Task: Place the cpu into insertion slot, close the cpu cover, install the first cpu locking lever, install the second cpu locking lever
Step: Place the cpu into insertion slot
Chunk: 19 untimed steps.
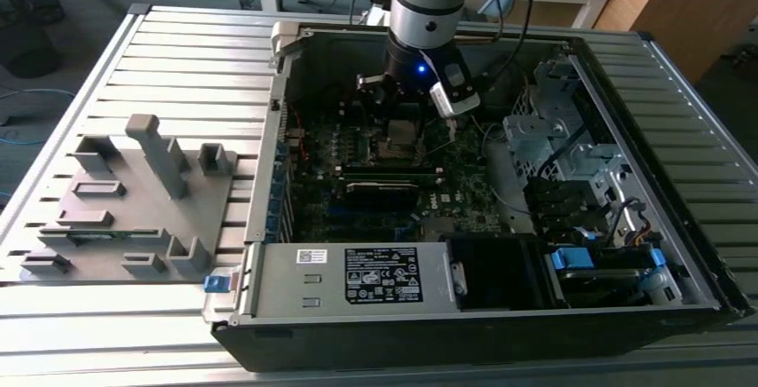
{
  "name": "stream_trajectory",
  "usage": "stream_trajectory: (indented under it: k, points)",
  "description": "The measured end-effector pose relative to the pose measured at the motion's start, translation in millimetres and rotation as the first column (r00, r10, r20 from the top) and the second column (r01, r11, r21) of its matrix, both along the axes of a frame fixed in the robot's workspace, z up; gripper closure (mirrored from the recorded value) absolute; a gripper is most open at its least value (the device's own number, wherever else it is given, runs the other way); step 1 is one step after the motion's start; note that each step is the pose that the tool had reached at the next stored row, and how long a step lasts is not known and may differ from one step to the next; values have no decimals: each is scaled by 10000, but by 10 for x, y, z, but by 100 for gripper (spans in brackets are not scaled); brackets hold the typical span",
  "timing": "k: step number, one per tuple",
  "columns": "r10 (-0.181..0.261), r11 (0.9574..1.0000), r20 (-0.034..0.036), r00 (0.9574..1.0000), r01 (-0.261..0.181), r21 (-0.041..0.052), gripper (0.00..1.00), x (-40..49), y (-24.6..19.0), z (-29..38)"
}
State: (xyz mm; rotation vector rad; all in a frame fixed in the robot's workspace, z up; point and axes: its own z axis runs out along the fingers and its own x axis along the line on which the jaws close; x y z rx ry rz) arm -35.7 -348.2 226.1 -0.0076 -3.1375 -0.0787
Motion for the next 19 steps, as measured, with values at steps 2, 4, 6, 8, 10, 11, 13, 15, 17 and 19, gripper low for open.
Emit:
stream_trajectory:
  k: [2, 4, 6, 8, 10, 11, 13, 15, 17, 19]
  points:
    - [-24, 10000, -2, 10000, 24, -5, 46, 0, 0, -2]
    - [-36, 10000, 1, 10000, 36, 0, 46, 0, 2, -11]
    - [-44, 10000, -1, 10000, 44, -4, 46, 0, 4, -17]
    - [-51, 10000, 0, 10000, 51, -4, 46, 0, 9, -24]
    - [-58, 10000, 0, 10000, 58, -10, 46, 0, 9, -29]
    - [-63, 10000, 0, 10000, 63, -13, 46, 0, 9, -31]
    - [-65, 10000, -1, 10000, 65, -16, 46, 0, 9, -32]
    - [-66, 10000, 0, 10000, 66, -14, 46, 0, 10, -33]
    - [-66, 10000, 0, 10000, 66, -14, 46, 0, 10, -33]
    - [-245, 9997, 2, 9997, 245, -13, 46, 0, 10, -37]
